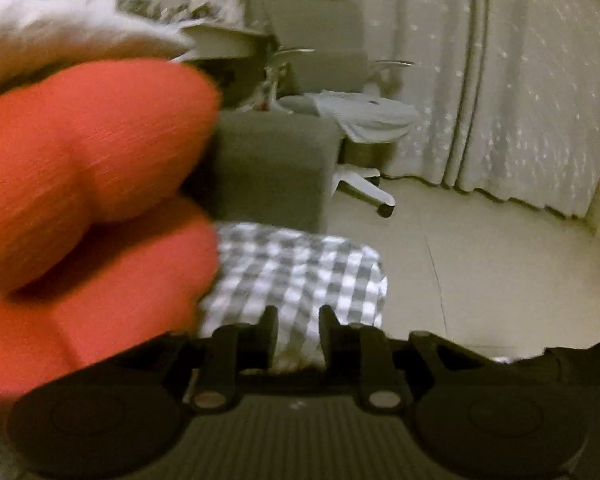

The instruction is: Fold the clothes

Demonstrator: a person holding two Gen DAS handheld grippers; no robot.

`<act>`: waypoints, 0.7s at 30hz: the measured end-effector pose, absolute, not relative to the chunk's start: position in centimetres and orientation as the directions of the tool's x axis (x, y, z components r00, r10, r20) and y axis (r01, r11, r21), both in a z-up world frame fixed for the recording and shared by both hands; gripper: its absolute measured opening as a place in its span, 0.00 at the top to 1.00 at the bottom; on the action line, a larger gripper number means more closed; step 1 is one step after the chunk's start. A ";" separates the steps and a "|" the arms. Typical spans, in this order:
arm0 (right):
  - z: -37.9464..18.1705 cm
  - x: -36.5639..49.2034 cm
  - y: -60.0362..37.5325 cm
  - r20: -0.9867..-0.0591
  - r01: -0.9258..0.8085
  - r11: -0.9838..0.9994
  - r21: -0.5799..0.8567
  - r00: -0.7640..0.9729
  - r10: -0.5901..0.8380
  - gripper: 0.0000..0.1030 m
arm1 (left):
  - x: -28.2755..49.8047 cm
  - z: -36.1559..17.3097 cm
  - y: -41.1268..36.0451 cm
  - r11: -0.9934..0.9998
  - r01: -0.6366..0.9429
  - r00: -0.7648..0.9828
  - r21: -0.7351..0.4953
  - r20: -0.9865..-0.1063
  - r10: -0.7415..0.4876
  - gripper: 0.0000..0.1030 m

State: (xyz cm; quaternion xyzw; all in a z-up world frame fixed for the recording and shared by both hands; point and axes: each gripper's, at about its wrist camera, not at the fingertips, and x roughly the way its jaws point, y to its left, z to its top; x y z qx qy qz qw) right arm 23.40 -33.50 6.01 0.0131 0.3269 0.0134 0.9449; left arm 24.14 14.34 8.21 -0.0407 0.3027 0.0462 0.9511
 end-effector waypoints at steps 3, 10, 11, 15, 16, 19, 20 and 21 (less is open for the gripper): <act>5.3 22.0 -36.0 -0.671 0.040 0.991 0.129 0.740 0.058 0.35 | 22.5 6.8 15.6 0.983 -0.172 0.765 -0.069 -0.638 0.089 0.75; 4.3 20.8 -35.3 -0.719 0.090 0.972 0.218 0.688 0.098 0.35 | 21.4 2.5 16.0 0.967 -0.230 0.701 -0.110 -0.708 0.087 0.59; 4.2 20.7 -35.1 -0.720 0.081 0.977 0.196 0.689 0.087 0.42 | 21.5 1.9 15.8 0.967 -0.231 0.698 -0.106 -0.711 0.089 0.59; 4.6 19.9 -34.3 -0.708 0.061 0.995 0.078 0.706 0.013 0.74 | 21.5 0.8 15.3 0.972 -0.225 0.708 -0.068 -0.697 0.115 0.72; 4.8 19.9 -34.2 -0.704 0.071 0.996 0.053 0.710 -0.013 0.90 | 21.6 0.8 15.1 0.974 -0.216 0.714 -0.072 -0.692 0.107 0.91; 4.7 19.7 -34.5 -0.684 0.084 0.996 0.013 0.728 -0.052 0.96 | 21.2 1.4 15.1 0.972 -0.232 0.727 -0.033 -0.670 0.151 0.97; 4.7 19.7 -34.6 -0.677 0.095 0.995 -0.009 0.732 -0.076 0.96 | 21.1 1.8 15.2 0.968 -0.252 0.730 -0.012 -0.659 0.182 0.97; 4.8 19.7 -34.5 -0.670 0.103 0.994 -0.032 0.736 -0.098 0.96 | 20.9 2.2 15.3 0.962 -0.272 0.732 0.008 -0.647 0.213 0.97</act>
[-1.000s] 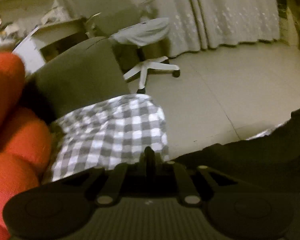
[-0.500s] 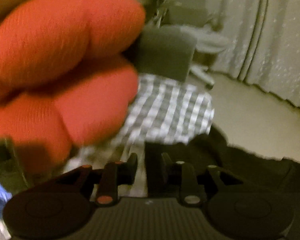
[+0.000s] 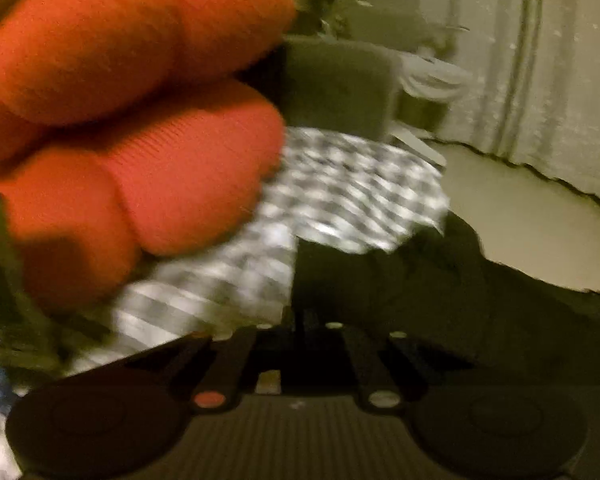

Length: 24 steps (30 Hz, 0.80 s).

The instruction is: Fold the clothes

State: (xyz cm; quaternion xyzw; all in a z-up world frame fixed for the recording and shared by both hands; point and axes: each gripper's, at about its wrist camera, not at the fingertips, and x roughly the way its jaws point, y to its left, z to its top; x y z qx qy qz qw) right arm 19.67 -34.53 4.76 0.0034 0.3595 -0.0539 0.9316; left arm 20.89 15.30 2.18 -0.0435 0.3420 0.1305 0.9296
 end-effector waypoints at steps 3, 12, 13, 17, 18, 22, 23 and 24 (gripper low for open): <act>5.2 19.6 -34.4 -0.656 0.119 0.991 -0.058 0.744 -0.128 0.96 | 20.3 3.1 15.8 0.958 -0.283 0.732 0.053 -0.633 0.252 0.97; 3.5 20.0 -33.2 -0.688 0.132 0.982 -0.134 0.701 -0.188 0.96 | 19.9 2.1 16.2 0.938 -0.327 0.699 0.115 -0.638 0.323 0.96; 4.0 19.8 -33.4 -0.680 0.143 0.983 -0.116 0.710 -0.183 0.96 | 19.8 2.6 16.6 0.940 -0.329 0.709 0.087 -0.635 0.307 0.96; 4.3 19.6 -33.9 -0.674 0.162 0.983 -0.088 0.716 -0.179 0.87 | 19.4 4.0 17.1 0.946 -0.322 0.715 0.035 -0.646 0.267 0.79; 4.2 19.6 -33.8 -0.683 0.154 0.984 -0.087 0.710 -0.172 0.82 | 19.2 4.1 16.7 0.949 -0.310 0.711 0.059 -0.648 0.273 0.79; 5.6 18.6 -33.6 -0.673 0.153 0.985 -0.078 0.721 -0.165 0.63 | 17.6 5.1 16.4 0.962 -0.263 0.707 0.071 -0.664 0.243 0.79; 6.3 18.0 -33.5 -0.668 0.139 0.988 -0.068 0.729 -0.148 0.58 | 17.1 5.4 16.6 0.962 -0.265 0.705 0.061 -0.669 0.236 0.79; 7.0 17.3 -33.2 -0.662 0.119 0.991 -0.065 0.738 -0.132 0.57 | 16.3 5.6 16.8 0.964 -0.260 0.704 0.056 -0.672 0.230 0.79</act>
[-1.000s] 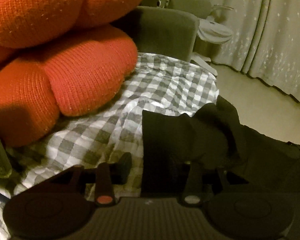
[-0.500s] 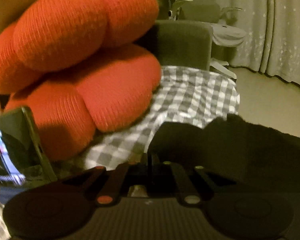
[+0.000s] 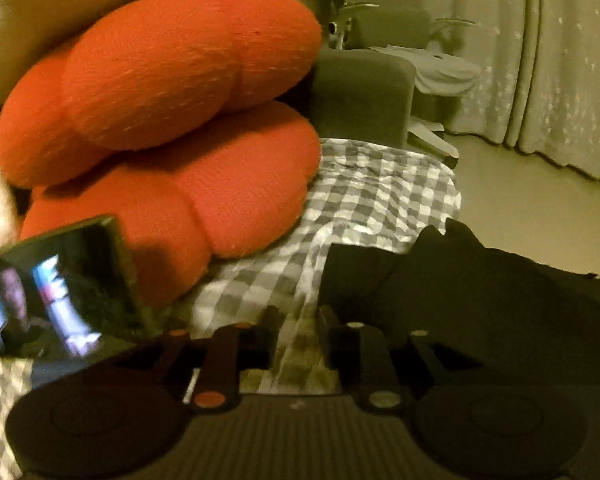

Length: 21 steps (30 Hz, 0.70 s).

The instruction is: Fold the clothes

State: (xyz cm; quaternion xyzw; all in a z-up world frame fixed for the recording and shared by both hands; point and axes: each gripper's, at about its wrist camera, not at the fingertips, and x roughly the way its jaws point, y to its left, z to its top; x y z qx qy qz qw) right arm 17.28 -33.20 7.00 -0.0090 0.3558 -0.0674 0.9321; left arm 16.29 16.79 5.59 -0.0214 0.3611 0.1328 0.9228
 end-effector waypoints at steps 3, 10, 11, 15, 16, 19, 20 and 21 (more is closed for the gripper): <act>8.4 14.9 -32.6 -0.655 0.061 0.997 -0.047 0.752 -0.076 0.52 | 13.9 6.2 17.3 0.968 -0.248 0.702 0.042 -0.681 0.209 0.78; 9.1 5.3 -30.3 -0.696 -0.110 0.994 -0.003 0.714 0.077 0.52 | 5.4 7.2 17.0 0.987 -0.163 0.738 0.007 -0.663 0.127 0.61; 8.9 3.8 -29.9 -0.710 -0.116 0.993 -0.005 0.700 0.078 0.52 | 4.4 7.2 16.9 0.988 -0.154 0.734 0.002 -0.669 0.116 0.61; 8.0 -1.9 -28.7 -0.741 -0.129 0.992 0.014 0.665 0.097 0.52 | 0.4 7.5 16.5 0.993 -0.109 0.719 -0.046 -0.693 0.047 0.61; 7.9 -3.3 -28.5 -0.742 -0.124 0.992 0.031 0.662 0.106 0.52 | -0.5 7.5 16.3 0.994 -0.098 0.718 -0.050 -0.695 0.036 0.61; 7.7 -7.6 -28.4 -0.723 -0.080 0.994 0.077 0.681 0.111 0.52 | -2.8 7.6 15.7 0.994 -0.088 0.703 -0.061 -0.710 0.018 0.61; 7.7 -9.2 -28.2 -0.712 -0.066 0.994 0.084 0.694 0.106 0.52 | -3.5 7.6 15.4 0.994 -0.089 0.693 -0.067 -0.721 0.013 0.61; 7.5 -10.8 -27.9 -0.702 -0.060 0.994 0.095 0.703 0.110 0.52 | -4.1 7.6 15.1 0.993 -0.091 0.683 -0.074 -0.730 0.008 0.61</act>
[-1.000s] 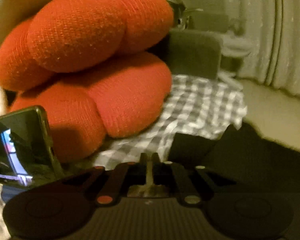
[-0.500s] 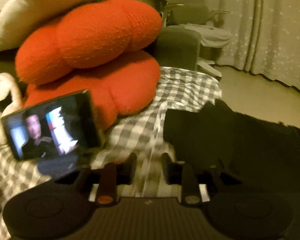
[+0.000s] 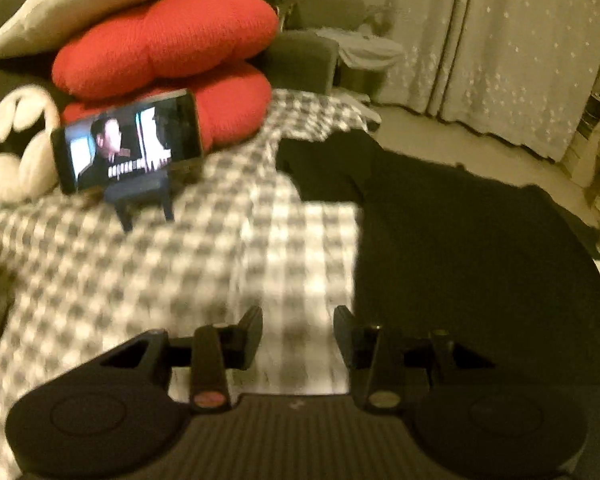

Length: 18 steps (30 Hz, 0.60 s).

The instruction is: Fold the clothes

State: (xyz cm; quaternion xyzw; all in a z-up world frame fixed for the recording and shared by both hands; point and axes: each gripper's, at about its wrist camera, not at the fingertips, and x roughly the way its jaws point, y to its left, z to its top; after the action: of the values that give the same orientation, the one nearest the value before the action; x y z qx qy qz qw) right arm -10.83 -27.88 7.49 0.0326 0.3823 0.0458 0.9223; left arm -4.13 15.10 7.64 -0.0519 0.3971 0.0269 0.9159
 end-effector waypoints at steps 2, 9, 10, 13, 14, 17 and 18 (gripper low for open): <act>6.9 -13.9 -27.4 -0.690 -0.059 0.992 0.114 0.713 0.121 0.52 | -5.9 8.0 14.5 0.992 -0.101 0.687 -0.078 -0.726 0.013 0.61; 4.4 -20.5 -25.0 -0.681 -0.112 0.989 0.096 0.717 0.148 0.53 | -10.8 8.4 13.0 0.990 -0.126 0.721 -0.068 -0.691 0.044 0.60; 3.8 -20.3 -24.9 -0.697 -0.112 0.989 0.094 0.702 0.146 0.55 | -11.1 8.5 13.2 0.988 -0.134 0.719 -0.073 -0.693 0.047 0.60; 2.2 -19.5 -24.6 -0.730 -0.105 0.991 0.077 0.672 0.128 0.71 | -12.3 8.9 13.8 0.979 -0.180 0.715 -0.100 -0.696 0.060 0.59; 1.9 -19.2 -24.6 -0.733 -0.099 0.993 0.065 0.671 0.115 0.78 | -12.8 9.0 13.5 0.977 -0.192 0.715 -0.097 -0.696 0.071 0.58; 1.6 -18.8 -24.3 -0.732 -0.080 0.996 0.050 0.675 0.091 0.79 | -14.1 9.2 12.8 0.970 -0.228 0.712 -0.087 -0.695 0.105 0.58; 1.5 -18.8 -24.1 -0.730 -0.075 0.997 0.037 0.679 0.078 0.80 | -14.4 9.0 12.5 0.968 -0.235 0.715 -0.087 -0.691 0.111 0.58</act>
State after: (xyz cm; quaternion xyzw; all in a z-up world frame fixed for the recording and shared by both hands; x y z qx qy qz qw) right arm -18.85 -24.06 1.53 0.0019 0.3984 0.0417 0.9163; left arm -14.37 12.45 9.01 -0.0844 0.3659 0.0937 0.9221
